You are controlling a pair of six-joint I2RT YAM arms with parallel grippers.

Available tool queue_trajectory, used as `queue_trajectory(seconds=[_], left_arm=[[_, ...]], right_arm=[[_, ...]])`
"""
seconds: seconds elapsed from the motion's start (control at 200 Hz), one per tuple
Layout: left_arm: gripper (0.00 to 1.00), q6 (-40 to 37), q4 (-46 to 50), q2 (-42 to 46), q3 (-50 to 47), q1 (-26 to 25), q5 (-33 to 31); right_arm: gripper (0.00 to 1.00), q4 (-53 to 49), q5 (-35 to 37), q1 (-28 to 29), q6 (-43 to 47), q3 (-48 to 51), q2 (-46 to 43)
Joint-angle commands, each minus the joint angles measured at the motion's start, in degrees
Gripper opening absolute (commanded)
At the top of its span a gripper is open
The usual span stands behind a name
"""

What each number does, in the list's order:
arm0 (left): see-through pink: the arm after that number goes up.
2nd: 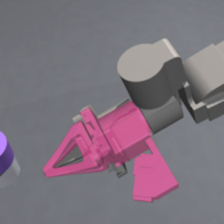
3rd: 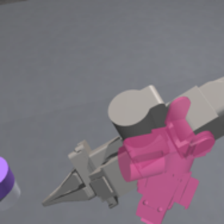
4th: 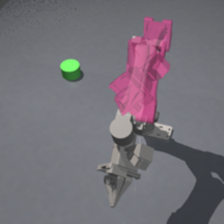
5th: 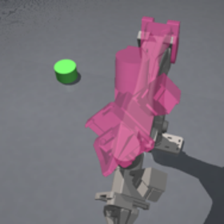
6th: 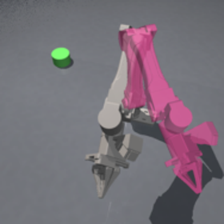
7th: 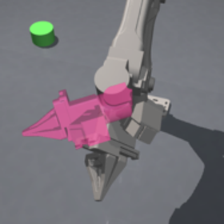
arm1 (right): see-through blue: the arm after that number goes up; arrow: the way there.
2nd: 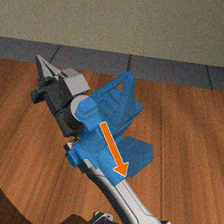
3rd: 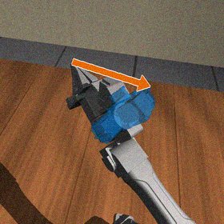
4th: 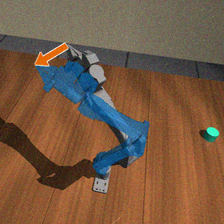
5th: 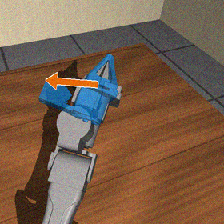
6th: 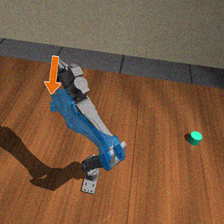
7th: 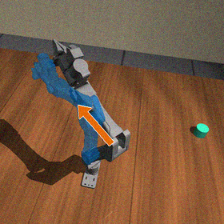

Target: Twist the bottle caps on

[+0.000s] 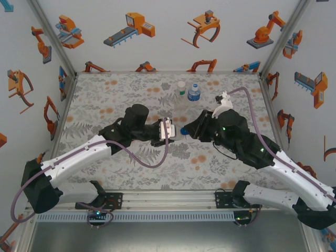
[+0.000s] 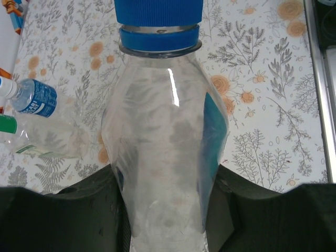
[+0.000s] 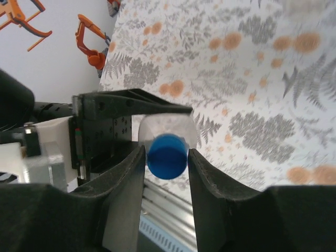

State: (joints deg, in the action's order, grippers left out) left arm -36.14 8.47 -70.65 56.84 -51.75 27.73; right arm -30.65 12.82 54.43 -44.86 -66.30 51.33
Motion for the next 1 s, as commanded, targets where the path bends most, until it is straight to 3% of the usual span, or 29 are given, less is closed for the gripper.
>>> queue_trajectory(seconds=[0.0,0.19,0.33,0.501,0.996], left_arm=[[0.00,0.0,0.8,0.8,-0.3,-0.3,3.3],[0.00,-0.4,2.3,1.2,0.2,-0.4,6.0],[0.00,-1.5,4.4,1.5,0.6,-0.4,9.1],[0.00,-2.8,7.3,1.8,1.5,-0.4,11.9],[0.00,-3.1,8.7,2.5,1.5,-0.3,13.1]], right_arm=[[0.40,4.7,-1.1,-0.2,19.8,-2.5,-3.4],[0.44,3.0,-13.0,-0.3,40.7,-3.6,-5.6],[0.46,-5.1,-24.9,-0.2,55.7,-6.7,-4.2],[0.49,-12.4,-33.3,-0.2,69.1,-9.0,-2.2],[0.51,-8.7,-35.3,-0.2,72.4,-4.2,0.7]])
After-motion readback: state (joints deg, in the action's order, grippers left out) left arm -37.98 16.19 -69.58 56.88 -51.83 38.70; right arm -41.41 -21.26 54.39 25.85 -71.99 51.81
